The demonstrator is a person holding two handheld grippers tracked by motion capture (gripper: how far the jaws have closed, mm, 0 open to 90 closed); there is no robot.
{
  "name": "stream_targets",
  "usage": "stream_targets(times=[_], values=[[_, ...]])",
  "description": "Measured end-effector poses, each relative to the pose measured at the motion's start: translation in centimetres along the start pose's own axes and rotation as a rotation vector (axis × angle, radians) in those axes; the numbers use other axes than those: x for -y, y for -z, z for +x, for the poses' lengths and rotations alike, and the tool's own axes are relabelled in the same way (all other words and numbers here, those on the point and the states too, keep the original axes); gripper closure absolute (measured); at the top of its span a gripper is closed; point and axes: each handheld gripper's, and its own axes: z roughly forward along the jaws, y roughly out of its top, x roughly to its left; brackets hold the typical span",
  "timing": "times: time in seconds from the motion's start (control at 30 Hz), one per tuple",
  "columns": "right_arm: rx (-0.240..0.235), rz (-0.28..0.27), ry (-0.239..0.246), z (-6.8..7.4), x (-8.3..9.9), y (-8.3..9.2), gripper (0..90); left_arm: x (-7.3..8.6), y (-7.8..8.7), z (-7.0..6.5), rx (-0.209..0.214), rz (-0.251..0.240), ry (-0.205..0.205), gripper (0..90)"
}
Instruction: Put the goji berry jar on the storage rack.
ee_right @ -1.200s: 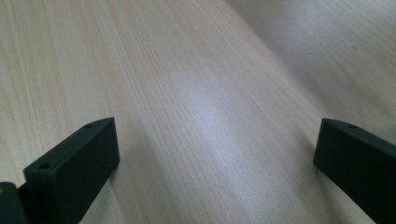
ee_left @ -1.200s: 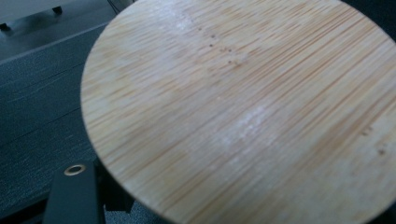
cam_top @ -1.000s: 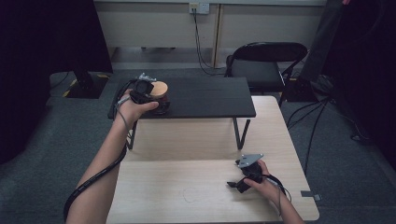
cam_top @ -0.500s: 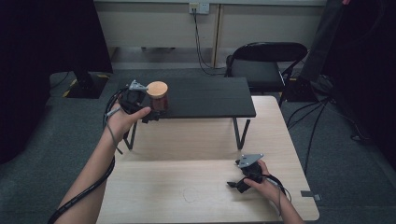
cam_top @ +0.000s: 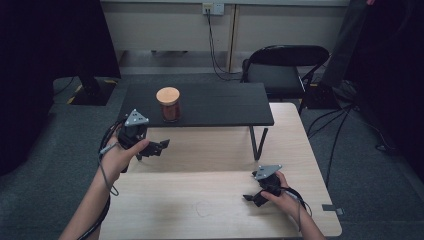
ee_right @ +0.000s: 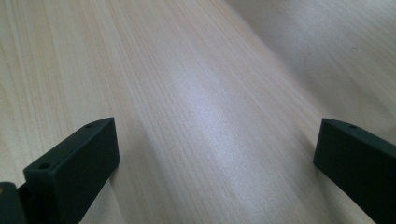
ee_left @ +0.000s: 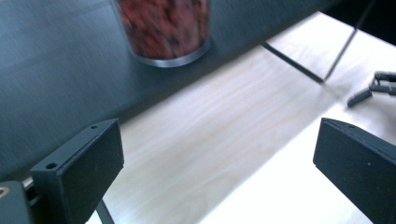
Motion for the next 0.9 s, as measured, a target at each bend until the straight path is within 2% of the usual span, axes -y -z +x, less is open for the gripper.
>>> stream_targets(times=[0.17,0.2,0.23,0.43,0.8,0.9], values=[[-0.001,-0.001,-0.001,0.0,0.0,0.0,0.0,1.5,0.1,-0.3,0.015,0.019,-0.002,1.1],[0.0,0.0,0.0,0.0,0.0,0.0,0.0,2.3,0.0,-0.5,0.012,0.023,0.003,1.1],[0.0,0.0,0.0,0.0,0.0,0.0,0.0,2.3,0.0,-0.5,0.012,0.023,0.003,1.1],[-0.001,-0.001,0.0,0.0,0.0,0.0,0.0,4.6,-0.3,-0.9,0.024,0.036,-0.003,1.1],[0.0,0.0,0.0,0.0,0.0,0.0,0.0,8.7,-1.6,-1.4,0.044,0.045,0.008,1.2],[-0.001,-0.001,0.0,0.0,0.0,0.0,0.0,10.0,-2.2,-1.5,0.05,0.046,0.025,1.3]])
